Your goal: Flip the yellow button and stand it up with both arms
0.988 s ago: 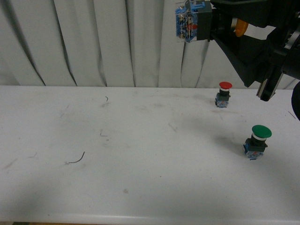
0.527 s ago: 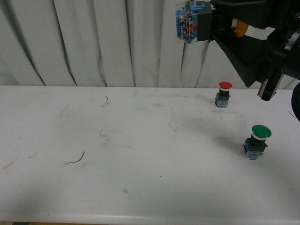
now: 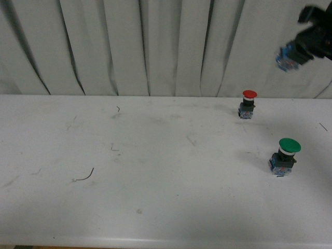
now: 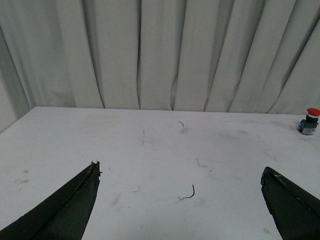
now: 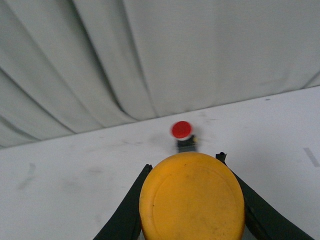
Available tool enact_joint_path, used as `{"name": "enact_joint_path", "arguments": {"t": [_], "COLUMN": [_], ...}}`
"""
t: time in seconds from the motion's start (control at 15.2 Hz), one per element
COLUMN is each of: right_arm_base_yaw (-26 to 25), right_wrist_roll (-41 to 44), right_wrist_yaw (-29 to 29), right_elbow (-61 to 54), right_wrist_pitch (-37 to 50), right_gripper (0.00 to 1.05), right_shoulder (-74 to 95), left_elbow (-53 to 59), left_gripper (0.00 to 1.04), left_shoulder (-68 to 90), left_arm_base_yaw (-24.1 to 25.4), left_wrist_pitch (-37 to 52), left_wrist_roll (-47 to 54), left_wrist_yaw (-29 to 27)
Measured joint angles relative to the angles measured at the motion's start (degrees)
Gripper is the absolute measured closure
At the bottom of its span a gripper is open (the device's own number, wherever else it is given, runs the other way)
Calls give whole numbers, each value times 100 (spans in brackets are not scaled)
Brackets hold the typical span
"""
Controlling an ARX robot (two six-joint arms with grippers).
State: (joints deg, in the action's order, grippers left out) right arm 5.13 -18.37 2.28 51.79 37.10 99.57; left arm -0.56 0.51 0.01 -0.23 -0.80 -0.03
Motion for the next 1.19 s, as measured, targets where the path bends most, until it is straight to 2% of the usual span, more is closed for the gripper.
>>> {"name": "enact_joint_path", "arguments": {"t": [0.07, 0.2, 0.46, 0.66, 0.79, 0.92, 1.19], "right_arm_base_yaw": [-116, -181, -295, -522, -634, -715, -745], "right_wrist_roll": [693, 1486, 1838, 2070, 2291, 2452, 2632], "right_wrist_yaw": [-295, -595, -616, -79, 662, 1180, 1261], "right_elbow": [131, 417, 1080, 1853, 2273, 2879, 3748], "right_wrist_pitch": [-308, -656, -1344, -1572, -1593, -2159, -2872], "right_gripper": [71, 71, 71, 71, 71, 71, 71], "right_shoulder": [92, 166, 787, 1375, 1797, 2315, 2907], "left_elbow": [0, 0, 0, 0, 0, 0, 0], "left_gripper": [7, 7, 7, 7, 7, 7, 7], "left_shoulder": [0, 0, 0, 0, 0, 0, 0], "left_arm_base_yaw": [0, 0, 0, 0, 0, 0, 0], "left_wrist_pitch": [2, 0, 0, 0, 2, 0, 0], "left_wrist_roll": [2, 2, 2, 2, 2, 2, 2], "left_wrist_yaw": [0, 0, 0, 0, 0, -2, 0]}}
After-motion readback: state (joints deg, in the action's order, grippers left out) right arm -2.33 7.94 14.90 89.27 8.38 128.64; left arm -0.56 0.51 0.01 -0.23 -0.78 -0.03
